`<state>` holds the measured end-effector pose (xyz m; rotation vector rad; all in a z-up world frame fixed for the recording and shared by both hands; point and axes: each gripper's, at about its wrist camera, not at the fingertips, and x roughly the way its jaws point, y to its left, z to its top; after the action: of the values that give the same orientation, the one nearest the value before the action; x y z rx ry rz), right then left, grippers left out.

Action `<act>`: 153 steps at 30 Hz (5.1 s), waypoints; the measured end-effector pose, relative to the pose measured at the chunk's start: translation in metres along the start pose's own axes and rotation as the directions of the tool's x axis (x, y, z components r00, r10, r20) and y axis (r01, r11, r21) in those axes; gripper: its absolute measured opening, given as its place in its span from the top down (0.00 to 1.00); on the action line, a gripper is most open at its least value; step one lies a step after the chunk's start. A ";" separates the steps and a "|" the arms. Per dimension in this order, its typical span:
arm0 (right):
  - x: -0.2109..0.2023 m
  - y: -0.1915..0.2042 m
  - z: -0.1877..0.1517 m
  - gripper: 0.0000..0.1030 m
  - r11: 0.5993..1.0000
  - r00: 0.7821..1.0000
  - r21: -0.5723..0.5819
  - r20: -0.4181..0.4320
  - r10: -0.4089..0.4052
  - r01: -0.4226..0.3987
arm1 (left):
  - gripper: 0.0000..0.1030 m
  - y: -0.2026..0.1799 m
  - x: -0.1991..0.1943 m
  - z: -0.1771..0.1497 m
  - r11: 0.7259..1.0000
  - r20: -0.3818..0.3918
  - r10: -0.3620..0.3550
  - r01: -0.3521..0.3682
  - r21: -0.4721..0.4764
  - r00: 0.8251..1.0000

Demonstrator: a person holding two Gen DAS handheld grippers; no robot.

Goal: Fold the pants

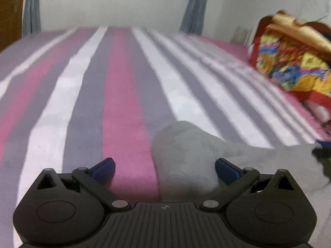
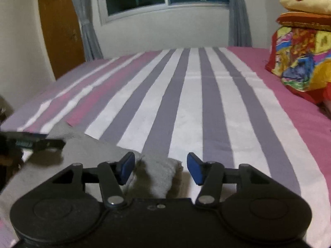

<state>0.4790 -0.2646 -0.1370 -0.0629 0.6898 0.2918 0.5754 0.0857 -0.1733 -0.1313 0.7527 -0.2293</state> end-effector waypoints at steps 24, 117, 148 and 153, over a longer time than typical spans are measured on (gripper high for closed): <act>-0.095 0.005 -0.051 0.33 0.984 0.999 0.171 0.027 0.040 -0.044 | 0.00 -0.027 -0.130 -0.087 0.998 0.001 -0.052 0.051 0.031 0.999; 0.021 -0.083 -0.066 0.46 0.634 0.731 0.471 0.035 0.681 -0.613 | 0.65 0.044 -0.007 -0.088 0.685 -0.017 -0.706 0.677 -0.269 0.708; 0.091 -0.067 0.030 0.30 0.676 0.820 0.560 0.008 0.573 -0.478 | 0.29 0.066 0.013 -0.008 0.903 0.060 -0.367 0.371 -0.214 0.928; 0.046 -0.040 0.042 0.16 0.824 0.913 0.449 -0.042 0.406 -0.345 | 0.28 0.059 -0.032 -0.025 0.967 0.088 -0.170 0.183 -0.175 0.982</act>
<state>0.5500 -0.2848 -0.1358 0.4940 0.8914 0.5120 0.5446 0.1497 -0.1824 -0.3797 0.6898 -0.3236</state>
